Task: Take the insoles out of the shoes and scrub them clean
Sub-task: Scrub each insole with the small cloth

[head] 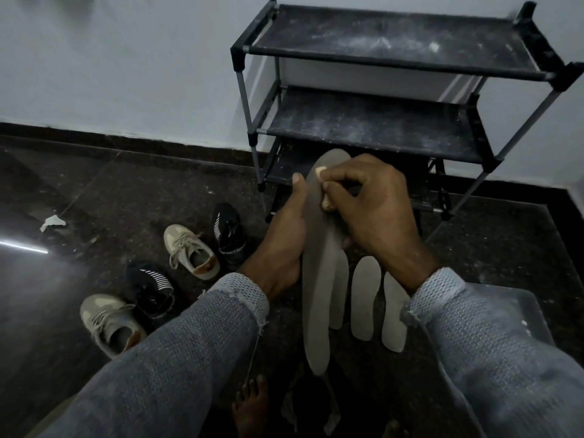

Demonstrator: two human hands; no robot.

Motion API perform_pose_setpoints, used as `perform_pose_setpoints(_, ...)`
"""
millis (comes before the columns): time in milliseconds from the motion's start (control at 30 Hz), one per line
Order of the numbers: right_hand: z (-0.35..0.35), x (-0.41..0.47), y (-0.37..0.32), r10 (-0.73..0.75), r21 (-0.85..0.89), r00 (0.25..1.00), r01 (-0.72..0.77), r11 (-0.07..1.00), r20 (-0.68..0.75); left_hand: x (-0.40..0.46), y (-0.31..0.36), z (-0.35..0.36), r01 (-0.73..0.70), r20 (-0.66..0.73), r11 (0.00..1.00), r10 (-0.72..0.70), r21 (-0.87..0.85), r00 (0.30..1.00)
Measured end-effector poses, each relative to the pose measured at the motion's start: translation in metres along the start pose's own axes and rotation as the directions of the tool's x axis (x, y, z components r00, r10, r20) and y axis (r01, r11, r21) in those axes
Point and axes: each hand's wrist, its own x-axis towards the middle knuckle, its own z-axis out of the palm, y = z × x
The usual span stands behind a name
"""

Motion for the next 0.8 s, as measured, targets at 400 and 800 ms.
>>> perform_pose_setpoints(400, -0.017, 0.017, 0.020, 0.046, -0.116, 0.990, -0.062, 0.991, -0.130, 0.000, -0.002, 0.002, 0.066, 0.032, 0.997, -0.068, 0.043, 0.997)
perform_pose_setpoints(800, -0.008, 0.004, 0.004, 0.019, -0.076, 0.999, -0.022, 0.997, -0.042, -0.002, 0.005, -0.001, 0.035, 0.045, 0.997, -0.032, -0.062, 0.998)
